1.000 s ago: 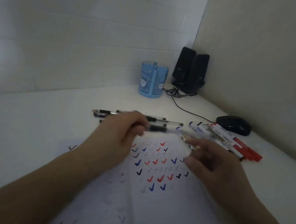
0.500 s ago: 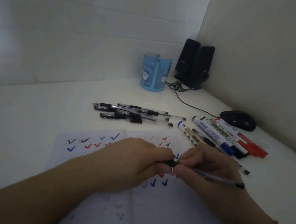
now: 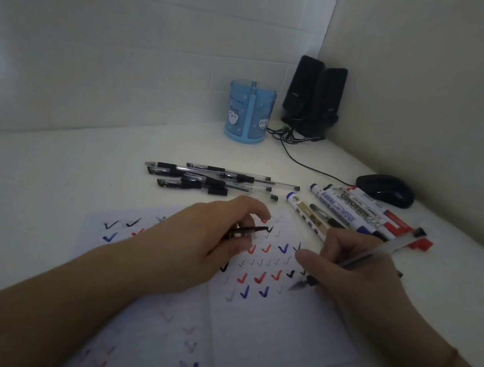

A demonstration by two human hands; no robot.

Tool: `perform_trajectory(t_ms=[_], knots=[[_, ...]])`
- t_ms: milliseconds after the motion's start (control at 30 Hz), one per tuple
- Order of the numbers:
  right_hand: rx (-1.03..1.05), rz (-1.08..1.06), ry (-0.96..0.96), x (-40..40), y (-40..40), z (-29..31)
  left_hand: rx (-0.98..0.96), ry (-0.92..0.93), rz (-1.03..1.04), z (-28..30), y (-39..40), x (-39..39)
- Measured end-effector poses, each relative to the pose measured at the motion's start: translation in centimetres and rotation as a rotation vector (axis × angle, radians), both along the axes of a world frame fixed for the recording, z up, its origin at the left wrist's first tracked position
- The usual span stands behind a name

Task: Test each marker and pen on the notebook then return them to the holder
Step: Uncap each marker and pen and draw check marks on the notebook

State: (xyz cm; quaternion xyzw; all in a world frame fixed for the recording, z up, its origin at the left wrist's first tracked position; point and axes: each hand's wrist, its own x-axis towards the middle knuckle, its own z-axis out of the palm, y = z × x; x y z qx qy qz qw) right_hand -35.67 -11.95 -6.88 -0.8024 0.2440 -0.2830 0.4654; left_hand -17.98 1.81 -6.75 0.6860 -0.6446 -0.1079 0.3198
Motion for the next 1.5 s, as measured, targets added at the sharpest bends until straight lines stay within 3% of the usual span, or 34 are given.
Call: perform_trajectory(t_ms=[267, 433, 567, 633, 733, 1500], knots=[[-0.141, -0.037, 0.072, 0.2, -0.2, -0.3, 0.008, 0.009, 0.025, 0.1, -0.2, -0.1], [-0.122, -0.069, 0.047, 0.1, -0.1, -0.3, 0.014, 0.037, 0.018, 0.0, -0.3, 0.0], [0.118, -0.013, -0.149, 0.0, -0.2, 0.3, -0.001, 0.037, 0.024, 0.2, -0.2, 0.0], [0.269, 0.123, -0.251, -0.3, -0.3, 0.7, -0.021, 0.04, 0.035, 0.3, -0.2, -0.1], [0.337, 0.287, -0.275, -0.6, -0.5, 0.9, -0.053, 0.049, 0.058, 0.3, -0.3, -0.1], [0.228, 0.243, -0.171, -0.1, 1.0, 0.6, -0.235, 0.01, -0.045, -0.3, -0.2, 0.1]])
